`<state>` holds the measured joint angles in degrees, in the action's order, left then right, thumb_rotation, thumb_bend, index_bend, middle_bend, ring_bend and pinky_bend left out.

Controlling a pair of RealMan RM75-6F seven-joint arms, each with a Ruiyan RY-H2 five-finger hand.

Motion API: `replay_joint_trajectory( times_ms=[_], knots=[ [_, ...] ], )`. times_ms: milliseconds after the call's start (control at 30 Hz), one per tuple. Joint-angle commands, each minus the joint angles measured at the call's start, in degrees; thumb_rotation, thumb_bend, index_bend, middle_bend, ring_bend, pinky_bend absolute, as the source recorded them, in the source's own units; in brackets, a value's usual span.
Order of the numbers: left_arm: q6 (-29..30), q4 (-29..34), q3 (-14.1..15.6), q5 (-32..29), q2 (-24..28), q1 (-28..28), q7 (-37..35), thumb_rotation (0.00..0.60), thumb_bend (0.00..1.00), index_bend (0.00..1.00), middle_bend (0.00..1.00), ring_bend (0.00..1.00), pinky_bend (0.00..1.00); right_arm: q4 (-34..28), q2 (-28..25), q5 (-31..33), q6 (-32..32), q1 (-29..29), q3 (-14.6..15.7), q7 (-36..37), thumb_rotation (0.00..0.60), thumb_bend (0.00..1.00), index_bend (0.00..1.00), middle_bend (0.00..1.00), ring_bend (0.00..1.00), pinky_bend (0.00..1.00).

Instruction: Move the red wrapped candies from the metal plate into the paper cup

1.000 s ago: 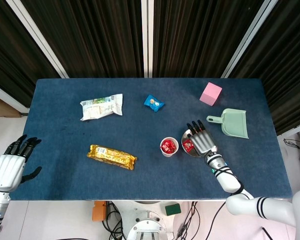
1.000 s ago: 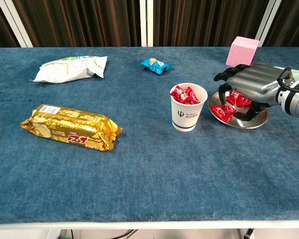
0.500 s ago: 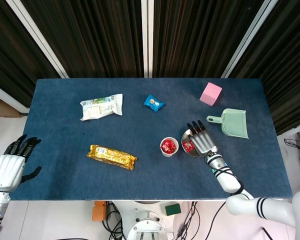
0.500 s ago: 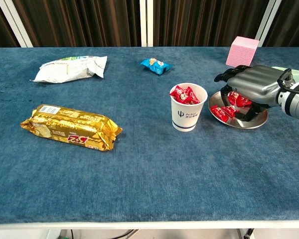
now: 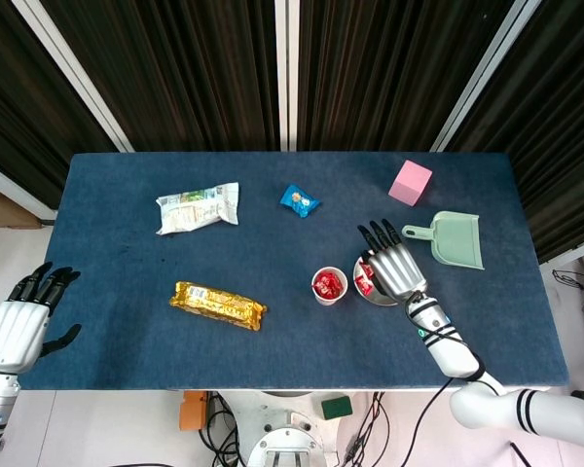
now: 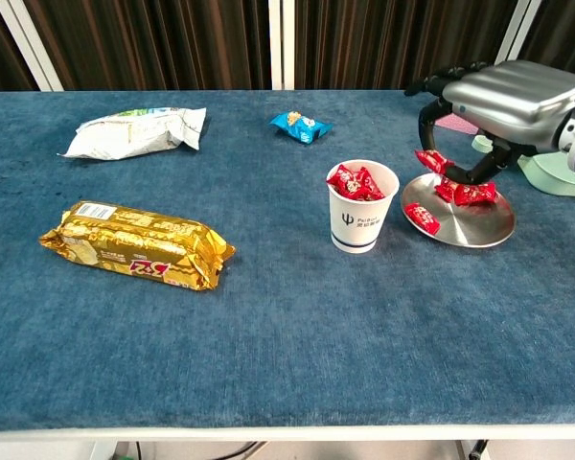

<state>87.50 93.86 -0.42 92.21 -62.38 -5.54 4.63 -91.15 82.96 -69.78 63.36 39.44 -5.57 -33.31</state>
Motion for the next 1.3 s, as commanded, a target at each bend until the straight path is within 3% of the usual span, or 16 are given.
replay_joint_trajectory(
  times_ms=[33,333,700,800,967,1033,1300],
  knots=[
    [0.0,0.0,0.0,0.0,0.0,0.0,0.1,0.6,0.18,0.18,0.15,0.06,0.2,-3.0,-1.3,-3.5,1.9,-0.2,-0.4,0.9,0.6,0.43,0.63,0.05,0.0,0.0],
    [0.1,0.0,0.0,0.0,0.0,0.1,-0.1,0.6,0.18,0.18,0.15,0.06,0.2,-5.4,-0.3,-8.7,2.1,-0.2,1.5,-1.2,0.6,0.43,0.63,0.05,0.0,0.0],
    [0.3,-0.2,0.0,0.1,0.2,0.2,-0.6,0.6,0.18,0.18,0.15,0.06,0.2,-3.3,2.5,-6.5,-0.3,0.5,0.6,-3.9,0.6,0.41,0.59,0.04,0.0,0.0],
    [0.1,-0.2,0.0,0.1,0.2,0.1,-0.6,0.6,0.18,0.18,0.15,0.06,0.2,-2.9,3.1,-5.8,-1.0,0.7,0.4,-4.6,0.6,0.39,0.53,0.04,0.0,0.0],
    [0.1,-0.1,0.0,0.1,0.2,0.1,-0.6,0.6,0.18,0.18,0.15,0.06,0.2,-2.8,3.4,-4.9,-1.5,0.8,0.3,-5.2,0.6,0.35,0.18,0.02,0.0,0.0],
    [0.2,-0.1,0.0,0.1,0.2,0.1,-0.6,0.6,0.18,0.18,0.15,0.06,0.2,-2.9,3.3,-5.3,-1.2,0.6,0.3,-4.9,0.6,0.34,0.1,0.02,0.0,0.0],
    [0.4,-0.1,0.1,0.3,0.2,0.2,-0.5,0.6,0.18,0.18,0.15,0.06,0.2,-2.9,0.8,-6.6,2.5,-1.8,-0.3,-0.6,0.6,0.34,0.07,0.02,0.0,0.0]
  ],
)
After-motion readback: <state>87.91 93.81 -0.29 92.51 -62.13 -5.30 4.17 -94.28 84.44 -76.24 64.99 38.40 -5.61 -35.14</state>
